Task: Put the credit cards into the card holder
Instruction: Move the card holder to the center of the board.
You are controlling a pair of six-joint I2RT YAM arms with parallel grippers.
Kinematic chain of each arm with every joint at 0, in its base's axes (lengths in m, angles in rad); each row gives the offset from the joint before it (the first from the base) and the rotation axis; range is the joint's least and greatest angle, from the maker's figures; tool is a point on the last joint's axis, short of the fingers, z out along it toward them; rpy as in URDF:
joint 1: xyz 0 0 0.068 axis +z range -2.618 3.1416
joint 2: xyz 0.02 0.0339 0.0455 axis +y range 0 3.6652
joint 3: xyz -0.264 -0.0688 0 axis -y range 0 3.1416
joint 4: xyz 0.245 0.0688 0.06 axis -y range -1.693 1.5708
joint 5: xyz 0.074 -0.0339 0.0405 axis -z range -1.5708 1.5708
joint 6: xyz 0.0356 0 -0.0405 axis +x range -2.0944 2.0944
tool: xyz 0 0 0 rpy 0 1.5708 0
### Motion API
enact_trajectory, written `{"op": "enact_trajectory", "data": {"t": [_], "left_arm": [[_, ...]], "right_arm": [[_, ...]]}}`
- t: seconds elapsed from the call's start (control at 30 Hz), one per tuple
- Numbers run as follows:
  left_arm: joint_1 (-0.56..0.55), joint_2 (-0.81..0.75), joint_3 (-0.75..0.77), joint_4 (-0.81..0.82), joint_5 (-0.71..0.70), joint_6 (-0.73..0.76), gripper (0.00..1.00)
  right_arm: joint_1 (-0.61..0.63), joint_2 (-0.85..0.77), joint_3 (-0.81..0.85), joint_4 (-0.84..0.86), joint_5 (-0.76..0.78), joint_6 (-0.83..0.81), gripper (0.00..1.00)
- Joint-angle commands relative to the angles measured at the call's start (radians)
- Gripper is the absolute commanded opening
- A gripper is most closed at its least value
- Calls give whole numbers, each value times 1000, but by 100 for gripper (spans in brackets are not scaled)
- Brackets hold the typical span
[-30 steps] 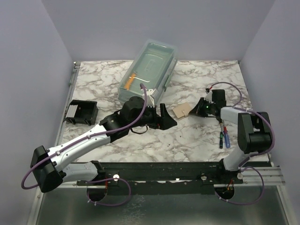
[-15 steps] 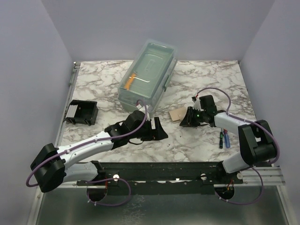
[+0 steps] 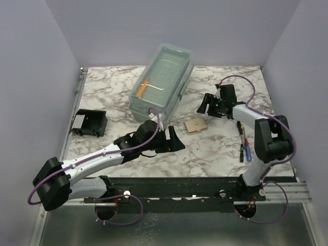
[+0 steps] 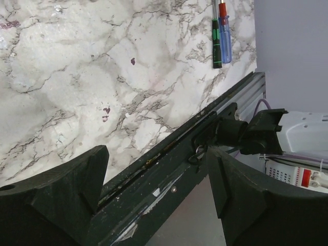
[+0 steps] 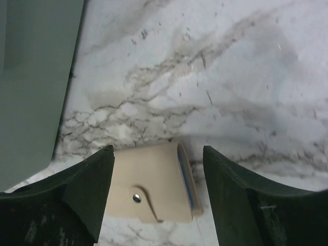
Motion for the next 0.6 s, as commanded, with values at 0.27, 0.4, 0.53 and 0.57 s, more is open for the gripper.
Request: {"op": "enact_trajectory", "data": {"t": [0.27, 0.4, 0.53, 0.57], "left_arm": [[-2, -88, 30, -46, -16, 28, 84], [-2, -76, 25, -48, -50, 37, 84], [-1, -86, -10, -52, -112, 27, 84], [-1, -83, -19, -53, -124, 24, 84]], "right_arm": [[52, 166, 60, 44, -362, -167, 67], [147, 171, 39, 6, -438, -266, 63], [226, 115, -35, 9, -440, -225, 60], [231, 80, -69, 38, -407, -181, 60]]}}
